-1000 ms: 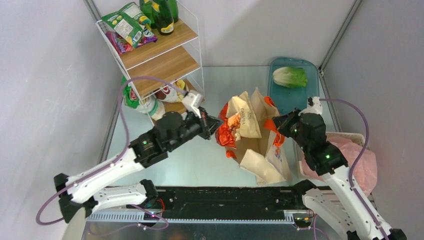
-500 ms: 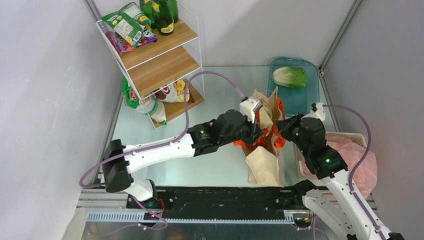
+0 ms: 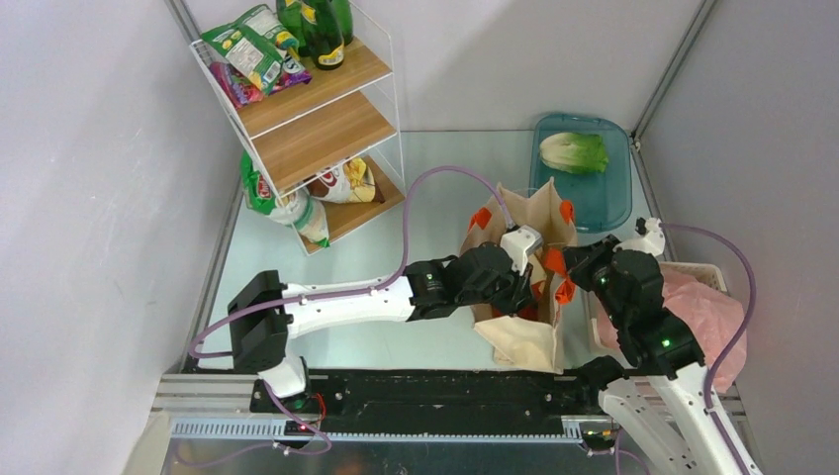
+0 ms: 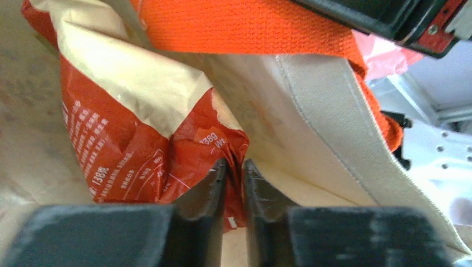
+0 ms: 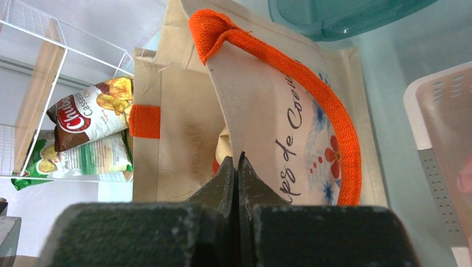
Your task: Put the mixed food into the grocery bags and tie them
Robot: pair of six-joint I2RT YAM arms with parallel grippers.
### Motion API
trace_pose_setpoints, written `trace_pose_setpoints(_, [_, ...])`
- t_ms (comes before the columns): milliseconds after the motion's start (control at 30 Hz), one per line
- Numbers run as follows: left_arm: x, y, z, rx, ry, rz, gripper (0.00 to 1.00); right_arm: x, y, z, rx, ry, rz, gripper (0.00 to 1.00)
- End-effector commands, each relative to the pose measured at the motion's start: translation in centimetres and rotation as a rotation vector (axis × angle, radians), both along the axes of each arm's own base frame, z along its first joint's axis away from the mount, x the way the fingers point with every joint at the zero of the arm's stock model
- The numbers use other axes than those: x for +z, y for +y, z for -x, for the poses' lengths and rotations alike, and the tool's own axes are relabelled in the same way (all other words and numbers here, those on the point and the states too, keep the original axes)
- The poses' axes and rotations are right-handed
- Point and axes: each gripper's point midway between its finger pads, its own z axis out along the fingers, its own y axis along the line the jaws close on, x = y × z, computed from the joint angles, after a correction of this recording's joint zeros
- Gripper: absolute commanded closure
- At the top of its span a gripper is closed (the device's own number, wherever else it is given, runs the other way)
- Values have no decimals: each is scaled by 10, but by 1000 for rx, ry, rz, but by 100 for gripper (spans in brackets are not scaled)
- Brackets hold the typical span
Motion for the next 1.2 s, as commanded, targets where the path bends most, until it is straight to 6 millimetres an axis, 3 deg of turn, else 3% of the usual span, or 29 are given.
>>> trace_pose_setpoints(0, [11,-4,8,-40,-22,-11,66,31,-10,-3,-48,-116,-17,100])
trace_pose_setpoints(100, [27,9,2,0,-69,-38,44,28,-12,-2,-49,-102,-8,100])
trace_pose_setpoints(200, [70,30,-4,52,-130,1,30,24,-14,0,-55,-89,3,100])
trace_pose_setpoints(300, [94,59,-16,141,-178,-5,25,25,-15,1,-54,-91,8,100])
trace_pose_setpoints(400, [100,84,-31,226,-178,-15,24,26,-15,1,-55,-97,8,100])
trace_pose_setpoints(500, [93,110,-51,324,-146,-15,24,26,-15,1,-52,-98,7,100])
trace_pose_setpoints(633, [75,129,-73,408,-109,-39,22,25,-13,1,-42,-94,7,100])
trace_pose_setpoints(767, [50,132,-91,440,-60,-85,21,25,-12,1,-38,-94,7,100])
trace_pose_setpoints(967, [6,122,-107,438,54,-147,25,22,-10,1,-27,-80,8,100])
trace_pose_setpoints(1033, [-6,123,-112,457,66,-172,34,20,-10,1,-25,-72,12,100])
trace_pose_setpoints(1167, [-13,127,-118,477,70,-183,67,17,-8,1,-16,-60,16,100])
